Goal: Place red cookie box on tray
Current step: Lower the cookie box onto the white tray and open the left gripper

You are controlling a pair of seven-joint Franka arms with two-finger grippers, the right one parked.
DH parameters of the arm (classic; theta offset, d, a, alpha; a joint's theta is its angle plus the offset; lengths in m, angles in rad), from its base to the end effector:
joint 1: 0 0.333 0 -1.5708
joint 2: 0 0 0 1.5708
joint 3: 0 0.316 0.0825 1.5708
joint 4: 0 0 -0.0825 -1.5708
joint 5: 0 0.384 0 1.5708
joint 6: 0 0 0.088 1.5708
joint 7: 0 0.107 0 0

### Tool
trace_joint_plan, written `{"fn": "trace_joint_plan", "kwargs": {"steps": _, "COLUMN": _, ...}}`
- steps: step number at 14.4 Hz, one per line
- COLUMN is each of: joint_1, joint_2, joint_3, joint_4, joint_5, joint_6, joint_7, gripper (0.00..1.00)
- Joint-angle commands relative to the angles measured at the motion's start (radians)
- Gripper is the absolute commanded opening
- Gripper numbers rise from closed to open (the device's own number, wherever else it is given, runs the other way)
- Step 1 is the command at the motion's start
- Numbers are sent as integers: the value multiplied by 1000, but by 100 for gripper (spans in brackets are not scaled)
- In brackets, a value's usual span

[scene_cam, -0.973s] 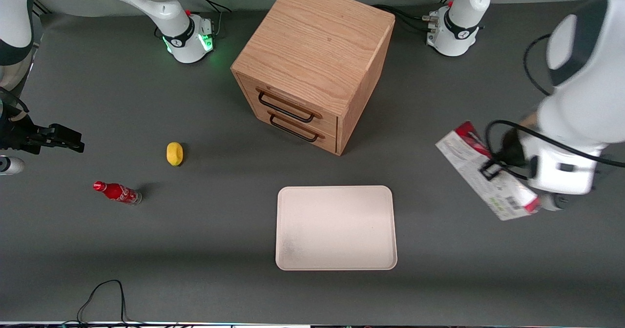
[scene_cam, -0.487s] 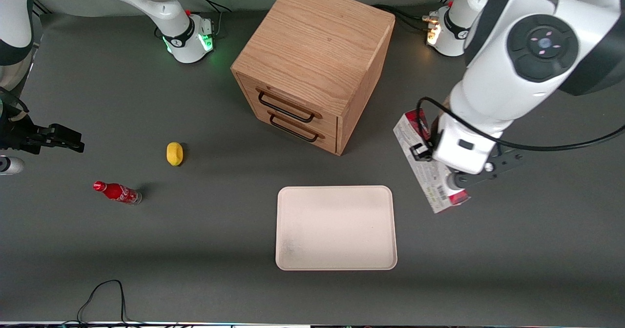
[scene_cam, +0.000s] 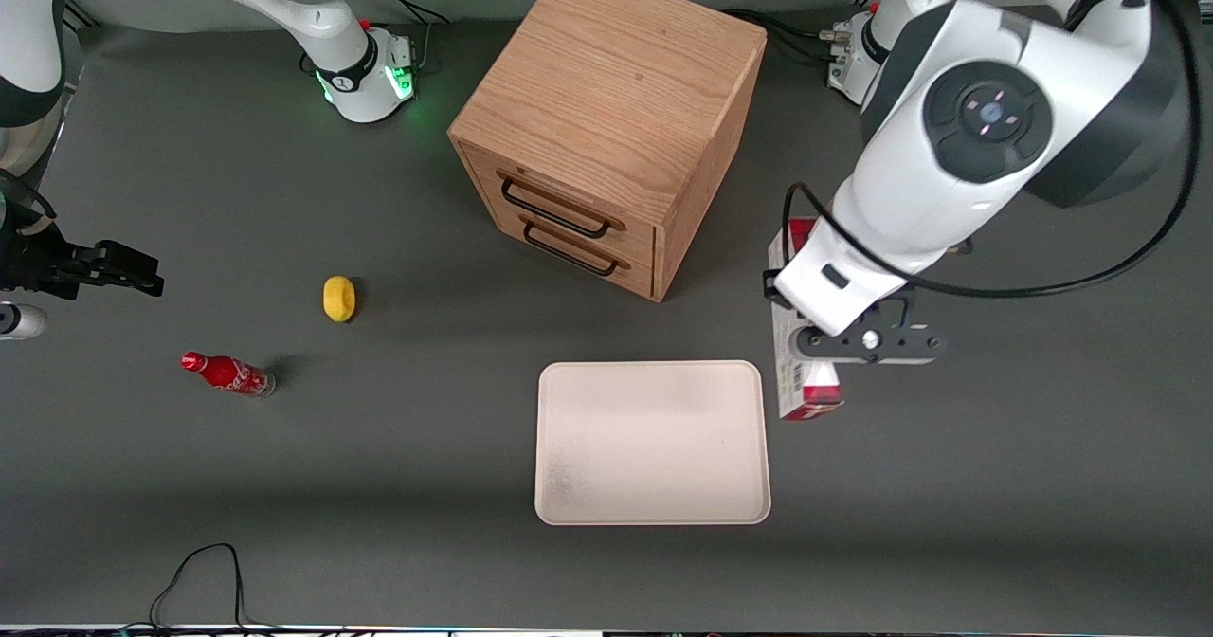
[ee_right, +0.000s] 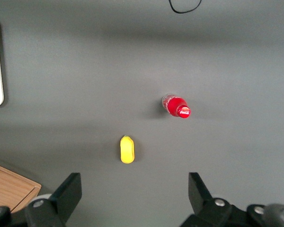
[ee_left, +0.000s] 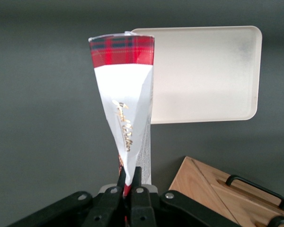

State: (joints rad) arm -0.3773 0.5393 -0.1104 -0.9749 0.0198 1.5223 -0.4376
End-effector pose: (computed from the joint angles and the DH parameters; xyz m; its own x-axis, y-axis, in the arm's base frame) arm 0.6303 -0.3049 0.5610 0.9994 -0.0333 -0.0059 -0.0330 -0.9987 0.0379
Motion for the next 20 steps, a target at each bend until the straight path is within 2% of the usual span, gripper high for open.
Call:
{"fn": "trace_joint_plan", "kwargs": {"steps": 1, "joint_1": -12, "joint_2": 27, "joint_3": 6, "joint_4": -60, "joint_5": 9, "joint_6": 128, "joint_7": 33, "gripper": 0}}
{"fn": "trace_joint_plan", "kwargs": {"steps": 4, "joint_1": -11, "joint_2": 95, "joint_3": 6, "joint_4": -102, "joint_5": 15, "joint_6": 226, "joint_7": 33, "gripper": 0}}
{"fn": "trace_joint_plan", "kwargs": {"steps": 6, "joint_1": -11, "joint_2": 169, "joint_3": 6, "joint_4": -103, "joint_5": 60, "joint_6": 300, "joint_7": 33, "gripper": 0}}
{"fn": "trace_joint_plan", "kwargs": {"steps": 12, "joint_1": -5, "joint_2": 278, "joint_3": 14, "joint_4": -202, "joint_5": 69, "joint_6": 545, "joint_7": 31, "gripper": 0}}
{"fn": "trace_joint_plan", "kwargs": {"steps": 14, "joint_1": -5, "joint_2": 303, "joint_3": 14, "joint_4": -202, "joint_5": 100, "joint_6": 568, "joint_7": 34, "gripper": 0}}
{"fn": "trace_joint_plan", "kwargs": {"steps": 18, "joint_1": -6, "joint_2": 333, "joint_3": 14, "joint_4": -203, "joint_5": 92, "joint_6": 591, "joint_7": 10, "gripper": 0}}
{"fn": "trace_joint_plan", "kwargs": {"steps": 20, "joint_1": -6, "joint_2": 338, "joint_3": 14, "joint_4": -203, "joint_5": 94, "joint_6": 593, "joint_7": -71, "gripper": 0}}
